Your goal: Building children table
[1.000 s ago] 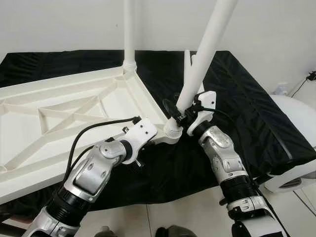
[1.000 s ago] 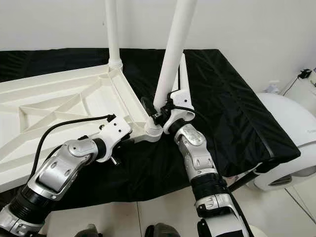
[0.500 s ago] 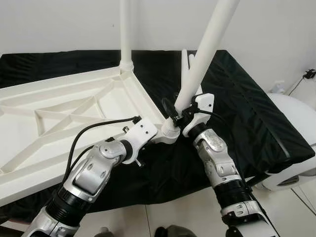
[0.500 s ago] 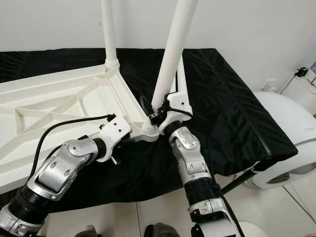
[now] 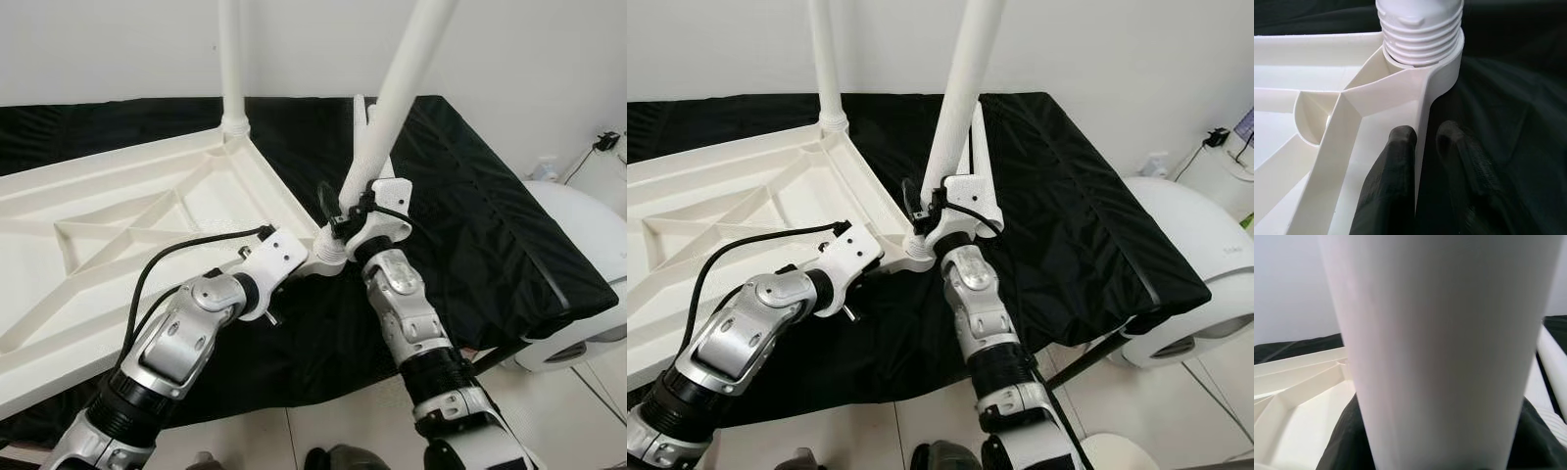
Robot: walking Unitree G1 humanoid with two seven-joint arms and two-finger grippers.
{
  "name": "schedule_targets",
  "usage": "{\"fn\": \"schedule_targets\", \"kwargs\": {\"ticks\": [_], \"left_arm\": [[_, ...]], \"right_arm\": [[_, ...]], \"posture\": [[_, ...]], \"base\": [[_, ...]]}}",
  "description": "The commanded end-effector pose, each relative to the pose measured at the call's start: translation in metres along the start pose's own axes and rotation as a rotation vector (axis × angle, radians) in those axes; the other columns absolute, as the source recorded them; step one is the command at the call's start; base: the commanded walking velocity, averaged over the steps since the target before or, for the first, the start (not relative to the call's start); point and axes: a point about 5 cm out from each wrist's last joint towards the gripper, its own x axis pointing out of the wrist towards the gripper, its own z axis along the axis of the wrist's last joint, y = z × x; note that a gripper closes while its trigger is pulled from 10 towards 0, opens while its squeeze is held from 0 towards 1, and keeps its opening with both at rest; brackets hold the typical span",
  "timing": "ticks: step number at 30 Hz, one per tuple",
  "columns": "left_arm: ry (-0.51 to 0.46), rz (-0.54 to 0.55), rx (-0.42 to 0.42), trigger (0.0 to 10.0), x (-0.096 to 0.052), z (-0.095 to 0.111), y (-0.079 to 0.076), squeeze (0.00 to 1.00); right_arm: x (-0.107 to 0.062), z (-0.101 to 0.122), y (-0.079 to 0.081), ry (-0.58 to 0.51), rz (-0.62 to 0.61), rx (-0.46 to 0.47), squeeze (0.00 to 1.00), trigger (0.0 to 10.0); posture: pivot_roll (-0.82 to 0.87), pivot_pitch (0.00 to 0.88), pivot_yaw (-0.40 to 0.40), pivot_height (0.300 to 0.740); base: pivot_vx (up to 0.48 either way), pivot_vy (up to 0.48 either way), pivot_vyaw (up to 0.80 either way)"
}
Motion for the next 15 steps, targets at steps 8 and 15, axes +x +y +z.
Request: {"fn": "schedule_targets", "kwargs": {"ticks": [8,15], "left_arm": [[0.005,-0.075,-0.005,10.0,0.002,-0.001,-0.015,0.0],[0.003,-0.077,-0.006,10.0,0.002,0.0,-0.016,0.0]], "right_arm": [[-0.001,-0.036,-0.004,0.186,-0.172,-0.035,0.0,10.0],[0.001,-0.039,0.0,0.196,-0.232,-0.067,0.0,10.0]], "posture": [[0.05,0.067,-0.086,0.74],[0.05,0.07,-0.089,0.74]], "base": [[0.0,0.0,0.0],[0.0,0.0,0.0]]}}
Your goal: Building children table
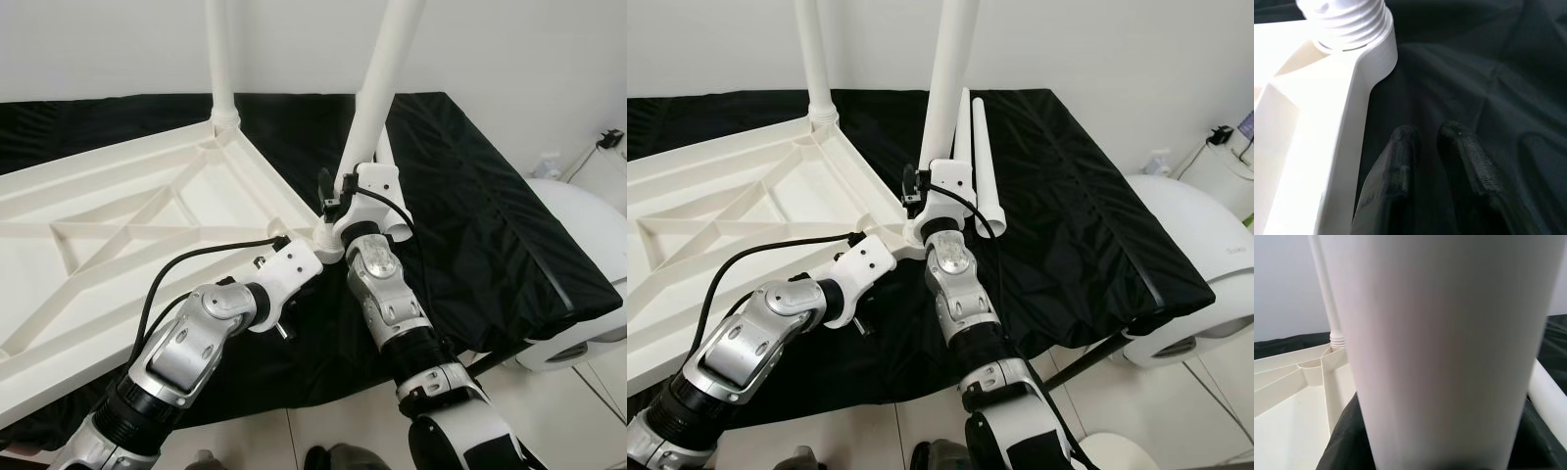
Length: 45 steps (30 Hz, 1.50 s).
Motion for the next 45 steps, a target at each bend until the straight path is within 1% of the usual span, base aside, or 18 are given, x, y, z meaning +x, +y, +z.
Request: {"fn": "schedule_targets", "kwargs": {"ticks": [1,3,8,10,14,15,19,21,22,23,24,27,29,32,35,37,45], "left_arm": [[0.001,-0.018,-0.002,10.0,0.0,0.0,-0.004,0.0],[0.001,-0.018,-0.002,10.0,0.0,0.0,-0.004,0.0],[0.002,-0.018,-0.002,10.0,-0.001,0.0,-0.004,0.0],[0.002,-0.019,-0.002,10.0,-0.001,0.0,-0.004,0.0],[0.004,-0.018,-0.002,10.0,-0.002,0.0,-0.004,0.0],[0.004,-0.018,-0.002,10.0,-0.002,0.0,-0.004,0.0],[0.003,-0.023,0.003,10.0,-0.002,0.0,-0.004,0.0],[0.003,-0.023,0.003,10.0,-0.002,0.0,-0.004,0.0],[0.003,-0.025,0.004,10.0,-0.002,0.0,-0.004,0.0],[0.003,-0.025,0.004,10.0,-0.002,0.0,-0.004,0.0],[0.003,-0.031,0.008,10.0,-0.002,0.0,-0.005,0.0],[0.002,-0.034,0.009,10.0,-0.002,0.0,-0.005,0.0],[0.002,-0.036,0.01,10.0,-0.003,0.001,-0.006,0.0],[0.003,-0.038,0.012,10.0,-0.003,0.0,-0.007,0.0],[0.003,-0.039,0.012,10.0,-0.003,0.0,-0.007,0.0],[0.003,-0.044,0.014,10.0,-0.003,0.0,-0.008,0.0],[0.001,-0.051,0.02,10.0,-0.002,0.001,-0.008,0.0]], "right_arm": [[-0.013,-0.041,-0.007,0.191,-0.07,-0.02,0.0,10.0],[-0.013,-0.041,-0.007,0.191,-0.07,-0.02,0.0,10.0],[-0.014,-0.039,-0.008,0.152,-0.157,-0.036,0.0,10.0],[-0.014,-0.038,-0.009,0.144,-0.167,-0.033,0.0,10.0],[-0.016,-0.041,-0.017,0.153,-0.196,-0.029,0.0,10.0],[-0.016,-0.041,-0.017,0.153,-0.196,-0.029,0.0,10.0],[-0.019,-0.047,-0.031,0.176,-0.243,-0.023,0.0,10.0],[-0.019,-0.047,-0.031,0.176,-0.243,-0.023,0.0,10.0],[-0.02,-0.049,-0.035,0.182,-0.258,-0.022,0.0,10.0],[-0.02,-0.049,-0.035,0.182,-0.258,-0.022,0.0,10.0],[-0.022,-0.052,-0.04,0.203,-0.283,0.003,0.0,10.0],[-0.023,-0.054,-0.043,0.216,-0.292,0.018,0.0,10.0],[-0.024,-0.057,-0.046,0.238,-0.309,0.053,0.0,10.0],[-0.025,-0.059,-0.05,0.253,-0.305,0.07,0.0,10.0],[-0.026,-0.06,-0.053,0.256,-0.309,0.061,0.0,10.0],[-0.028,-0.063,-0.058,0.264,-0.319,0.049,0.0,10.0],[-0.03,-0.064,-0.059,0.263,-0.317,0.038,0.0,10.0]], "posture": [[0.05,0.07,-0.089,0.74],[0.05,0.07,-0.089,0.74],[0.06,0.072,-0.093,0.74],[0.06,0.071,-0.093,0.74],[0.06,0.071,-0.092,0.74],[0.06,0.071,-0.092,0.74],[0.05,0.068,-0.084,0.74],[0.05,0.068,-0.084,0.74],[0.05,0.067,-0.081,0.74],[0.05,0.067,-0.081,0.74],[0.05,0.065,-0.077,0.74],[0.05,0.064,-0.077,0.74],[0.05,0.062,-0.076,0.74],[0.05,0.059,-0.074,0.74],[0.05,0.059,-0.074,0.74],[0.05,0.053,-0.072,0.74],[0.04,0.05,-0.072,0.74]], "base": [[0.0,0.0,0.0],[0.0,0.0,0.0],[0.0,0.0,0.0],[0.0,0.0,0.0],[0.0,0.0,0.0],[0.0,0.0,0.0],[0.0,0.0,0.0],[0.0,0.0,0.0],[0.0,0.0,0.0],[0.0,0.0,0.0],[0.0,0.0,0.0],[0.0,0.0,0.0],[0.0,0.0,0.0],[0.0,0.0,0.0],[0.0,0.0,0.0],[0.0,0.0,0.0],[0.0,0.0,0.0]]}}
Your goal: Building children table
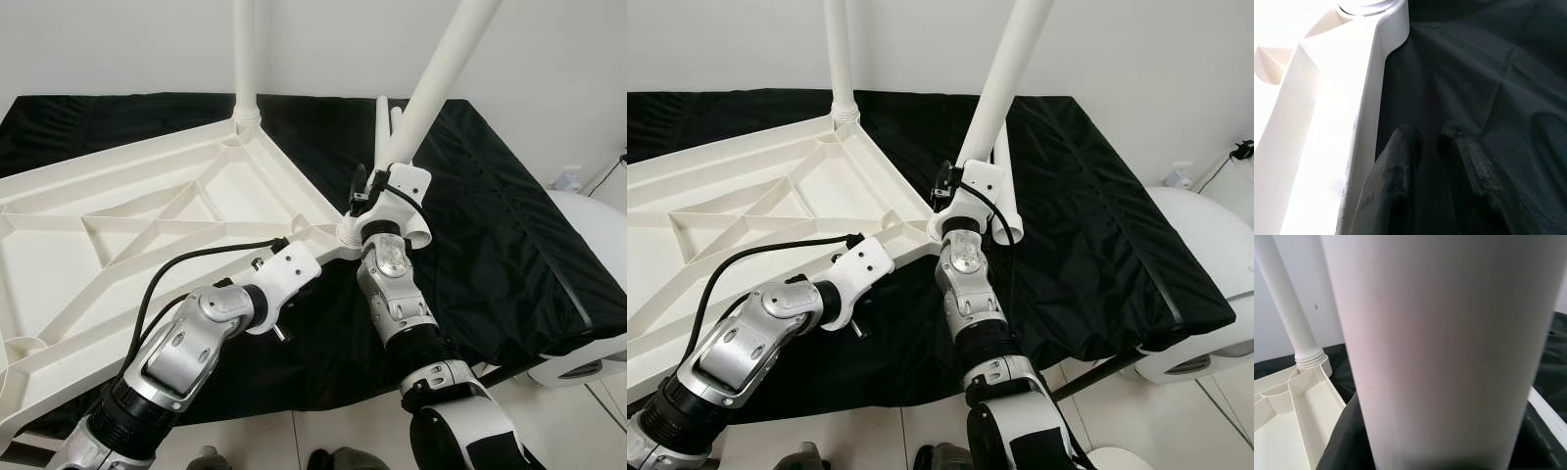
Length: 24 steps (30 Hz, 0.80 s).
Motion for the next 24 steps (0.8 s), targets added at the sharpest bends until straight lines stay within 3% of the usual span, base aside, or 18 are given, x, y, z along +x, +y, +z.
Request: {"fn": "schedule_targets", "kwargs": {"ticks": [1,20,21,22,23,24], "left_arm": [[-0.006,-0.049,0.005,10.0,0.0018,0.0017,-0.0064,0.0],[-0.007,-0.052,0.004,10.0,0.0024,0.0017,-0.0075,0.0],[-0.007,-0.053,0.004,10.0,0.0024,0.0018,-0.0074,0.0],[-0.007,-0.053,0.004,10.0,0.0024,0.0018,-0.0074,0.0],[-0.007,-0.052,0.004,10.0,0.0025,0.0018,-0.0073,0.0],[-0.007,-0.052,0.004,10.0,0.0025,0.0018,-0.0073,0.0]], "right_arm": [[-0.021,-0.0544,-0.0354,0.261,-0.116,-0.059,0.0,10.0],[-0.0203,-0.0485,-0.0342,0.199,-0.082,-0.105,0.0,10.0],[-0.0203,-0.0482,-0.0342,0.197,-0.081,-0.106,0.4,10.0],[-0.0203,-0.0482,-0.0342,0.197,-0.081,-0.106,0.4,10.0],[-0.0201,-0.0477,-0.0341,0.194,-0.077,-0.107,1.0,10.0],[-0.0199,-0.0471,-0.0341,0.19,-0.077,-0.113,1.0,10.0]], "posture": [[0.04,0.05,-0.072,0.74],[0.04,0.049,-0.075,0.74],[0.04,0.049,-0.075,0.74],[0.04,0.049,-0.075,0.74],[0.04,0.05,-0.076,0.74],[0.04,0.05,-0.076,0.74]], "base": [[0.0,0.0,0.0],[0.0,0.0,0.0],[0.0,0.0,0.0],[0.0,0.0,0.0],[0.0,0.0,0.0],[0.0,0.0,0.0]]}}
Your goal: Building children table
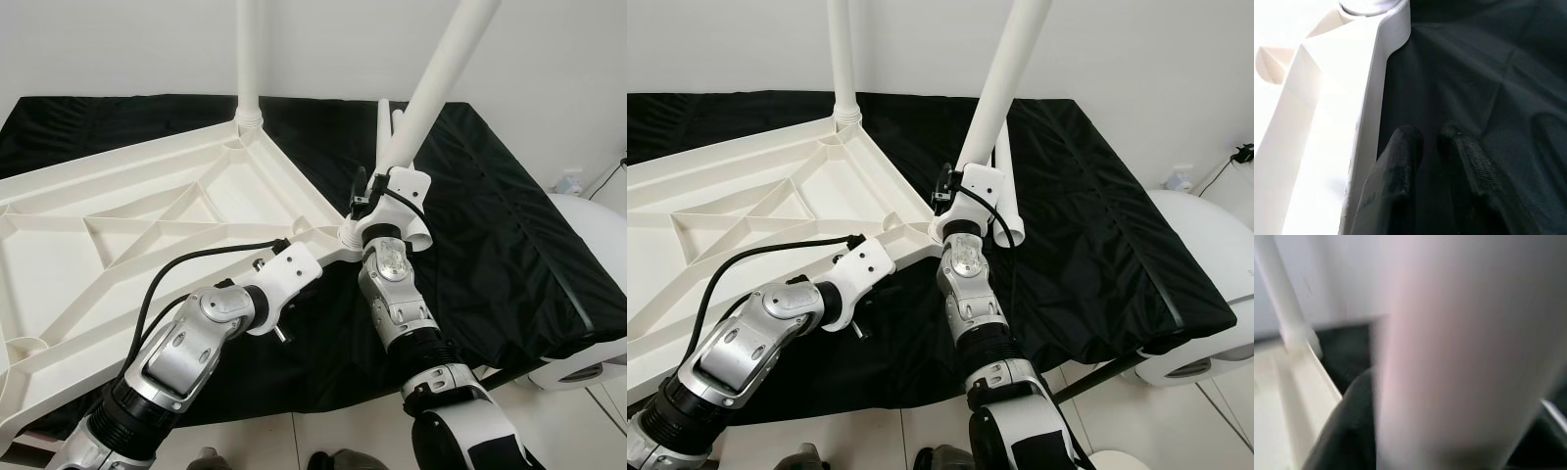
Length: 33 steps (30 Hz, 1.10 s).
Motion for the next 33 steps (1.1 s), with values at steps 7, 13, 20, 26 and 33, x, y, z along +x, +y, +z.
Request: {"fn": "schedule_targets", "kwargs": {"ticks": [7,13,20,26,33], "left_arm": [[-0.006,-0.041,0.005,10.0,0.002,0.002,-0.006,0.0],[-0.007,-0.04,0.005,10.0,0.002,0.002,-0.005,0.0],[-0.008,-0.039,0.005,10.0,0.003,0.003,-0.005,0.0],[-0.009,-0.039,0.006,10.0,0.003,0.003,-0.003,0.0],[-0.014,-0.04,0.011,10.0,0.004,0.004,-0.002,0.0]], "right_arm": [[-0.011,-0.033,-0.019,0.149,-0.049,-0.052,0.0,10.0],[-0.011,-0.029,-0.015,0.12,-0.014,-0.027,0.0,0.0],[-0.01,-0.028,-0.014,0.119,0.001,-0.024,0.0,0.0],[-0.006,-0.029,-0.013,0.145,0.079,-0.016,0.0,10.0],[-0.001,-0.019,-0.019,0.091,0.182,-0.031,0.0,10.0]], "posture": [[0.04,0.049,-0.076,0.74],[0.04,0.047,-0.077,0.74],[0.04,0.049,-0.077,0.74],[0.04,0.048,-0.076,0.74],[0.03,0.045,-0.072,0.74]], "base": [[0.0,0.0,0.0],[0.0,0.0,0.0],[0.0,0.0,0.0],[0.0,0.0,0.0],[0.0,0.0,0.0]]}}
